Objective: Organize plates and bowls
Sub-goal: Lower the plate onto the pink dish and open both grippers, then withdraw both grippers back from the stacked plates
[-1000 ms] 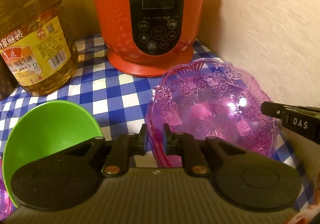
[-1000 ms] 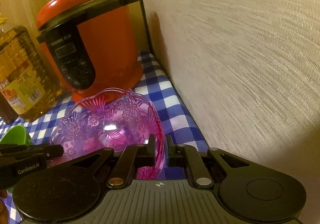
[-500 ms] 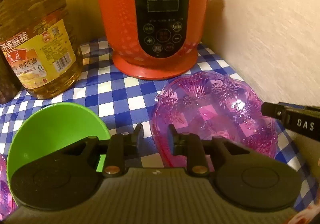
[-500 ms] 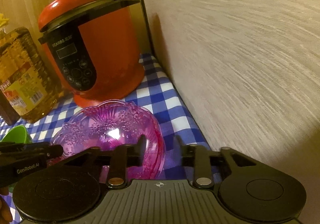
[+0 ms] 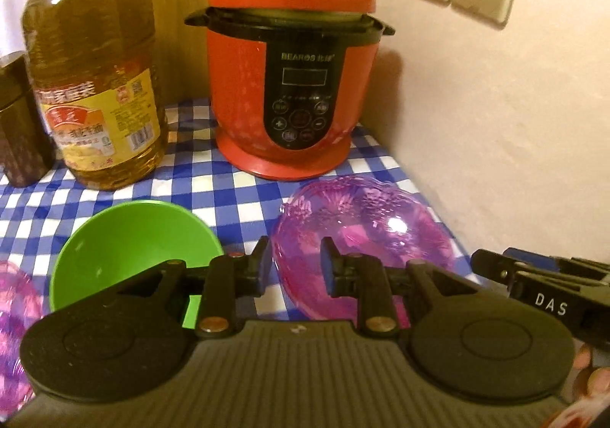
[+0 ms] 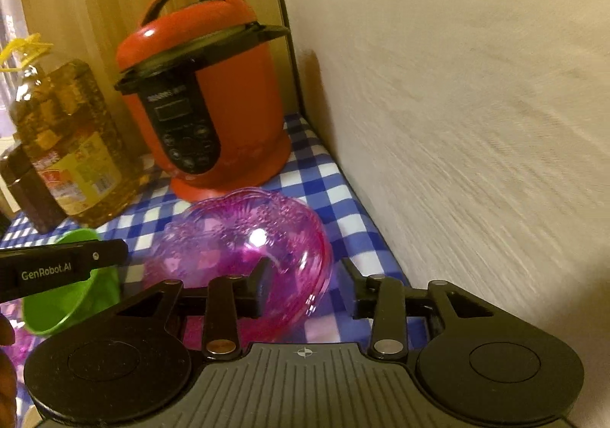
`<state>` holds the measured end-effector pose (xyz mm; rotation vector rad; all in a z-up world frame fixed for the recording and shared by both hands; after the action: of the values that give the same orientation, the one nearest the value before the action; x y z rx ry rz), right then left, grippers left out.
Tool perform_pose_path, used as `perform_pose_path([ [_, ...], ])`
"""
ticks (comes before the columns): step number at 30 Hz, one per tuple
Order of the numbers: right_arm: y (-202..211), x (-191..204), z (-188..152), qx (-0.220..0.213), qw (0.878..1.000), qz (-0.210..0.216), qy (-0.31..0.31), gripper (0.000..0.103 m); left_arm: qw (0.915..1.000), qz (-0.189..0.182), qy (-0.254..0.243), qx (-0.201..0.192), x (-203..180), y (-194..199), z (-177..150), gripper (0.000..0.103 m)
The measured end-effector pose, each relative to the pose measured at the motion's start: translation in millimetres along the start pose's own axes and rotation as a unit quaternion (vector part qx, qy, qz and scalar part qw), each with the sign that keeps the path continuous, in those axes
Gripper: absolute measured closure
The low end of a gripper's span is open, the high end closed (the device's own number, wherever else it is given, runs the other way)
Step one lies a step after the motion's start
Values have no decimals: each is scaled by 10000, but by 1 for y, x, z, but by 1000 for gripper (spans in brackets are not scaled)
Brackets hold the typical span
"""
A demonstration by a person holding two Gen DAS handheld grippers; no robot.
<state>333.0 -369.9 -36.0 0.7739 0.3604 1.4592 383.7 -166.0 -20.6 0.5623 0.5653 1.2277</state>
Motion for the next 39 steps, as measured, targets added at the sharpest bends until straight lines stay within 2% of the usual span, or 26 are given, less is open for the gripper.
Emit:
perform_pose_path([
  [8,64,15,-7,85,9997,117,-197,64,9995,-205,242,12,3,71,-20,79],
  [12,97,28,-12,109,9997,109,-166,64,9994,-195,273,34,6,107,-34,78],
  [18,145,44,-33,159,9998,89,-119,64,9986,-177,494,33,15,155,-62,75],
  [22,173,54,-51,203,9994,222,-148,64,9968,-279,746,46,23,187,-84,74],
  [30,214,80,-87,222,9992,334,24,64,9971,-34,762,-18,38,239,-121,70],
  [39,231,113,-121,340,9975,488,378,64,9952,223,951,-9,63,274,-150,66],
])
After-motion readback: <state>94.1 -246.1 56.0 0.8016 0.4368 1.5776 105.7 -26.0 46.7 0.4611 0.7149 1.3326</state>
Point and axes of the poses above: each gripper's, at about its wrist camera, not at the fingertips, and y roughly against the way its jaws point, x to its left, z to its top, the point moved 1 cm from there along -y, roughly the way its jaws point, and after that the axes turned 1 degree about z, right-handed, at the moved point
